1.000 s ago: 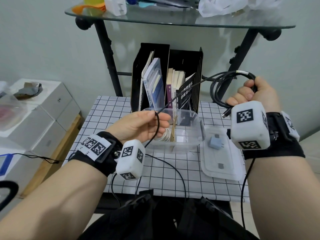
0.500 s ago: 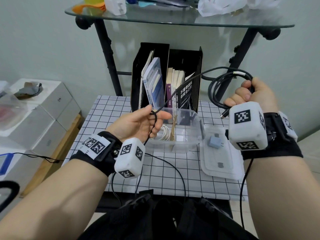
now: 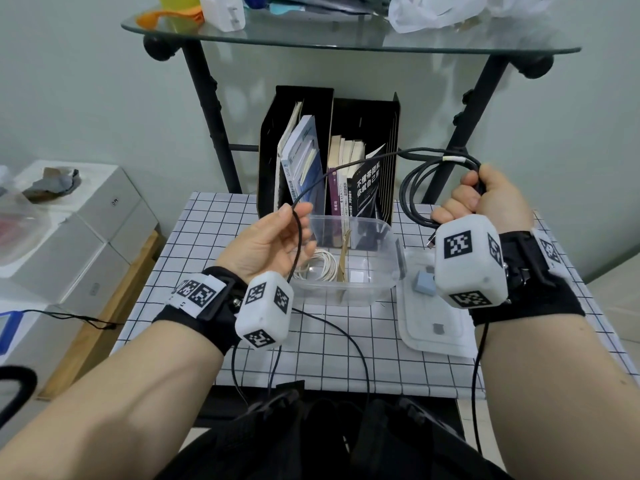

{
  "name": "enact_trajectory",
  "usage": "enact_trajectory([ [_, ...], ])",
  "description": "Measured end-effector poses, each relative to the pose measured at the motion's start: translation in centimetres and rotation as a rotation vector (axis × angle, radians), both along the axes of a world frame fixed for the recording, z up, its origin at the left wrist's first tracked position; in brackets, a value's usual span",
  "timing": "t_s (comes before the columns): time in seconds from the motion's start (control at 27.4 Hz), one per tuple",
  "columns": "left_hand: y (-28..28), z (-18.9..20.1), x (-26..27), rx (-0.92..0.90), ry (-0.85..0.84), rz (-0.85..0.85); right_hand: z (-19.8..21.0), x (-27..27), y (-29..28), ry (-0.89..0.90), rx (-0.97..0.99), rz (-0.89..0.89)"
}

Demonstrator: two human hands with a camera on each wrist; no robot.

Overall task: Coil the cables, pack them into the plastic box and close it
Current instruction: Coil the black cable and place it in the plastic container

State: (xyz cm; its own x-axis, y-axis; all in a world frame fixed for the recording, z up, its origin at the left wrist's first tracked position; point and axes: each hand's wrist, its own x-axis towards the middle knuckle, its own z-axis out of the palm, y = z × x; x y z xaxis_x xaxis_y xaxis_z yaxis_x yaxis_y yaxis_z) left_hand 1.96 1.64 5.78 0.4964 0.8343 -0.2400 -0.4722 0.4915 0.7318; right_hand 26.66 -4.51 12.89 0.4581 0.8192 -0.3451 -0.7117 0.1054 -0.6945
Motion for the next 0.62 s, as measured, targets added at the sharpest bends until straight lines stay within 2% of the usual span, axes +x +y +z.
enact_trajectory([
  [0.11, 0.0, 0.2, -0.1, 0.033, 0.108, -0.041, -0.1, 0.0, -0.1, 0.005, -0.004, 0.003],
  [0.33, -0.2, -0.2, 0.4, 0.220, 0.208, -0.138, -0.2, -0.1, 0.2, -0.002, -0.003, 0.015],
  [0.51, -0.3, 0.9, 1.0, 0.252, 0.147, -0.042, -1.2, -0.3, 0.5, -0.060, -0.085, 0.054],
  [0.62, -0.7, 2.0, 1.7, 0.414, 0.377, -0.043, -1.5, -2.0, 0.7, -0.174, -0.160, 0.138],
])
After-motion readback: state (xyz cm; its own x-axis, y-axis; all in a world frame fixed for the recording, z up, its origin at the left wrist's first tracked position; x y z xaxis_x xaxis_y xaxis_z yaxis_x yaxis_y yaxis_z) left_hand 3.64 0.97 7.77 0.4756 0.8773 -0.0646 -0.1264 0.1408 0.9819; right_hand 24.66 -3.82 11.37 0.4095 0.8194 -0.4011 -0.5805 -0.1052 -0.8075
